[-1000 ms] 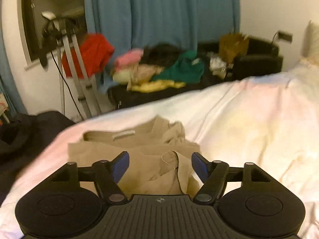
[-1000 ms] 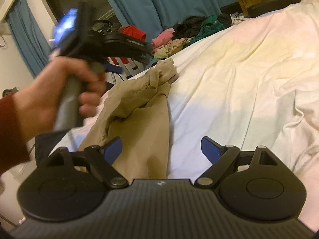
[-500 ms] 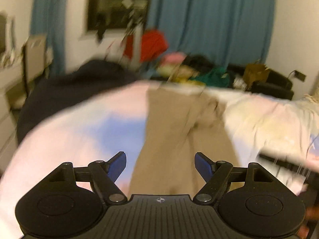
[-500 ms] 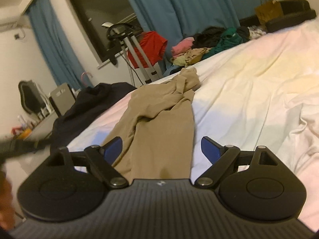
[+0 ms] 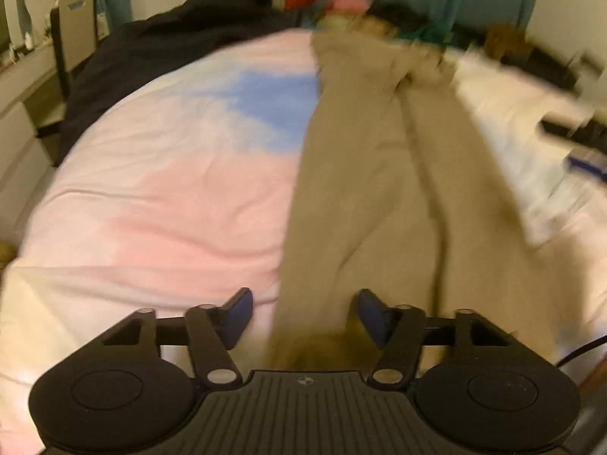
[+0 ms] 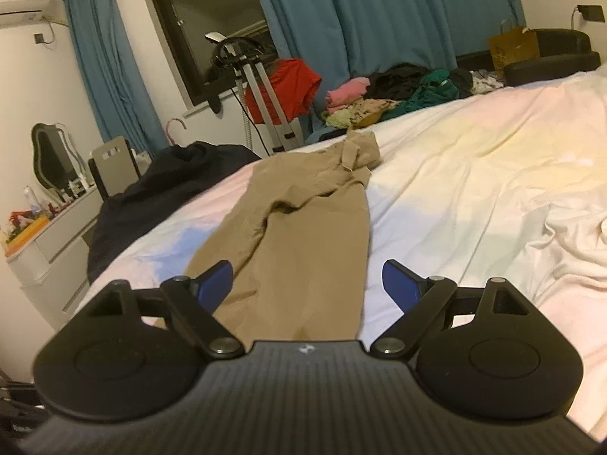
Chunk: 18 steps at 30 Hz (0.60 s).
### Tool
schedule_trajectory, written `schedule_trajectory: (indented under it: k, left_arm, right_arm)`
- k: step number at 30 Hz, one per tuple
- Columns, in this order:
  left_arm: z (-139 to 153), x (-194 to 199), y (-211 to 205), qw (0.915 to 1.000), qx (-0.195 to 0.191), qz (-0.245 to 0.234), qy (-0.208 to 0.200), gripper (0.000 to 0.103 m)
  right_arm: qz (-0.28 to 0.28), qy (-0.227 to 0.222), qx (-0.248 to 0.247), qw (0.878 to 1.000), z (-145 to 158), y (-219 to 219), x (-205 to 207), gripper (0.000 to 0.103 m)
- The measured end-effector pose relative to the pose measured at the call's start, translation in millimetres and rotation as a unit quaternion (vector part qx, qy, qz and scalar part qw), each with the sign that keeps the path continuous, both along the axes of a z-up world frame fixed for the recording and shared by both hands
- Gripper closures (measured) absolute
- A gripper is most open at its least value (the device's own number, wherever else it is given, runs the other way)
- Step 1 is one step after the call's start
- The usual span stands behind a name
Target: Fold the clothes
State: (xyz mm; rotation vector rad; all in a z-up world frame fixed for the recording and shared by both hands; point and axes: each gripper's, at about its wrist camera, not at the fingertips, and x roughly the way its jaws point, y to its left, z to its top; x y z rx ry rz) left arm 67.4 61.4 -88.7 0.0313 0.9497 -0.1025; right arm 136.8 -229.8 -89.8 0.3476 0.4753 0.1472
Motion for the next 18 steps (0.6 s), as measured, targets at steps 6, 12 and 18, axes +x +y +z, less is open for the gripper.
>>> schedule_trajectory:
  k: [6,12,18]
  left_arm:
    - [-15,1,-6,0.9979,0.052,-0.001,0.037,0.093]
    - [1,-15,-11,0.9986,0.051,-0.009,-0.012,0.098]
    - [43,-51,-26,0.9922,0.059,-0.046,-0.1,0.099]
  right_arm:
    - [-0.011,0.012,0.008,1.0,-5,-6,0,0.016]
    - [-0.007,0.009,0.022,1.0,-5,-8,-1,0.016]
    - [-0.001,0.013,0.039,0.999,-5,-8,1,0.016]
